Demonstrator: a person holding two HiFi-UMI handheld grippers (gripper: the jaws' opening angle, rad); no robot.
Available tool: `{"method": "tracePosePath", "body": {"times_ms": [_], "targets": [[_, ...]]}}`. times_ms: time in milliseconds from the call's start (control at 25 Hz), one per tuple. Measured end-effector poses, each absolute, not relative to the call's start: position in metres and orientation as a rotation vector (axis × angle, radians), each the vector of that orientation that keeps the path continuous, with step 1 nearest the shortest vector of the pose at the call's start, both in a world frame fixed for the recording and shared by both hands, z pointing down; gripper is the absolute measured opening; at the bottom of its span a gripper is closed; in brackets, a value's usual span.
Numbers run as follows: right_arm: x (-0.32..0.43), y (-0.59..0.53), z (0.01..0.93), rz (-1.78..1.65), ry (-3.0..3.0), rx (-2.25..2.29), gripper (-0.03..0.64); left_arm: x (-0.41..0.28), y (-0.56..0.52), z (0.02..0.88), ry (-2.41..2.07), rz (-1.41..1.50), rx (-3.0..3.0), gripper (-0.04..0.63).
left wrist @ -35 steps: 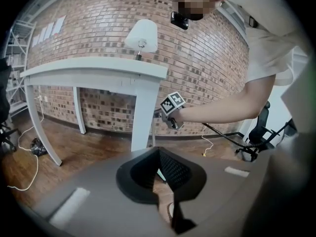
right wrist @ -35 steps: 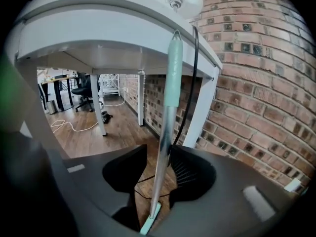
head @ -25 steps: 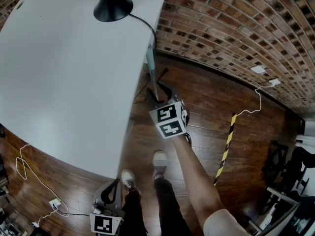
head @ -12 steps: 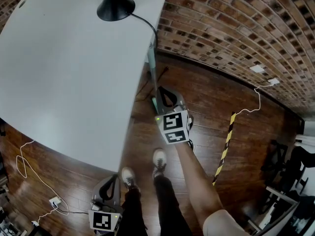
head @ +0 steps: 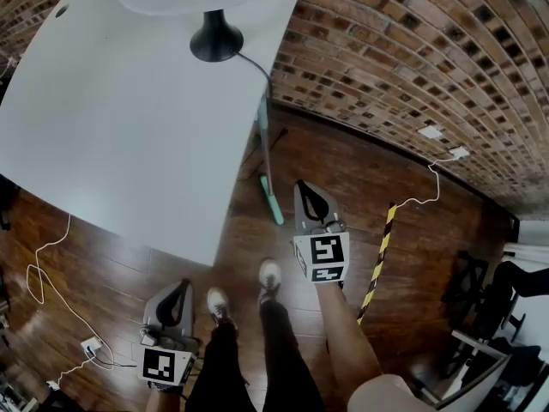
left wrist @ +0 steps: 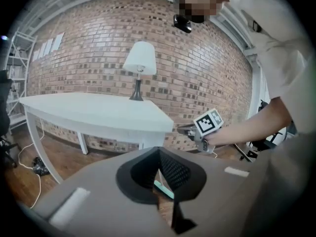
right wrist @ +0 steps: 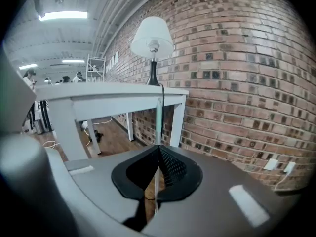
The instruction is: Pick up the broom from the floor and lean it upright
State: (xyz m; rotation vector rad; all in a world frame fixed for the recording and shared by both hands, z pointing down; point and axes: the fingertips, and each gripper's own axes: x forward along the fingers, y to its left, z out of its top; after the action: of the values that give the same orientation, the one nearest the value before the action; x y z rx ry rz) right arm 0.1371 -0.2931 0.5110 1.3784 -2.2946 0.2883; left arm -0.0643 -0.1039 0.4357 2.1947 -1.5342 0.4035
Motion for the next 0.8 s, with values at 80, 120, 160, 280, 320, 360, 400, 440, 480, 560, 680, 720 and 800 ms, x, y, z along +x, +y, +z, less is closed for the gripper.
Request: {"method": "tracePosePath", "body": {"times_ms": [80,120,160,280,320,360,400,440,480,560,680,720,800], "targets": [[0.144,-0.272,0.481,0.286,-2.307,1.393,0.014,-0.069,-0.114,0.405,-1.55,0.366,2.257,-0.002],[0.146,-0.261,0.462,0.275,-2.314,1.399,0.014,-0.072,-0.121,0.386,-1.57,0.34,2.306,-0.002],[0.15,-0.25,0.442,0.261,-2.317,1.41,0.012,-0.075,-0.125,0.369,-1.585,0.321,2.343,-0.002],[0.167,-0.213,0.375,0.226,-2.314,1.474,0.012,-0.084,-0.128,0.315,-1.614,0.263,2.424,-0.002],[0.17,-0.199,0.352,0.212,-2.318,1.489,0.012,-0.088,-0.125,0.299,-1.611,0.259,2.434,-0.002],[0.172,-0.185,0.328,0.196,-2.327,1.504,0.012,-0.092,-0.119,0.285,-1.603,0.264,2.439,-0.002],[0.174,-0.172,0.304,0.18,-2.339,1.527,0.012,-0.097,-0.115,0.269,-1.602,0.258,2.458,-0.002],[0.176,-0.16,0.279,0.165,-2.353,1.565,0.012,-0.101,-0.111,0.252,-1.608,0.245,2.487,-0.002],[0.178,-0.148,0.255,0.151,-2.363,1.615,0.011,-0.105,-0.105,0.238,-1.608,0.25,2.502,-0.002],[0.182,-0.131,0.212,0.122,-2.369,1.705,0.011,-0.112,-0.087,0.217,-1.588,0.308,2.498,-0.002],[0.178,-0.114,0.161,0.054,-2.391,1.771,0.011,-0.115,-0.073,0.174,-1.581,0.276,2.584,-0.002],[0.175,-0.105,0.148,0.029,-2.404,1.765,0.011,-0.115,-0.066,0.162,-1.584,0.244,2.609,-0.002],[0.167,-0.087,0.126,-0.053,-2.418,1.704,0.011,-0.117,-0.051,0.146,-1.59,0.208,2.629,-0.002]]}}
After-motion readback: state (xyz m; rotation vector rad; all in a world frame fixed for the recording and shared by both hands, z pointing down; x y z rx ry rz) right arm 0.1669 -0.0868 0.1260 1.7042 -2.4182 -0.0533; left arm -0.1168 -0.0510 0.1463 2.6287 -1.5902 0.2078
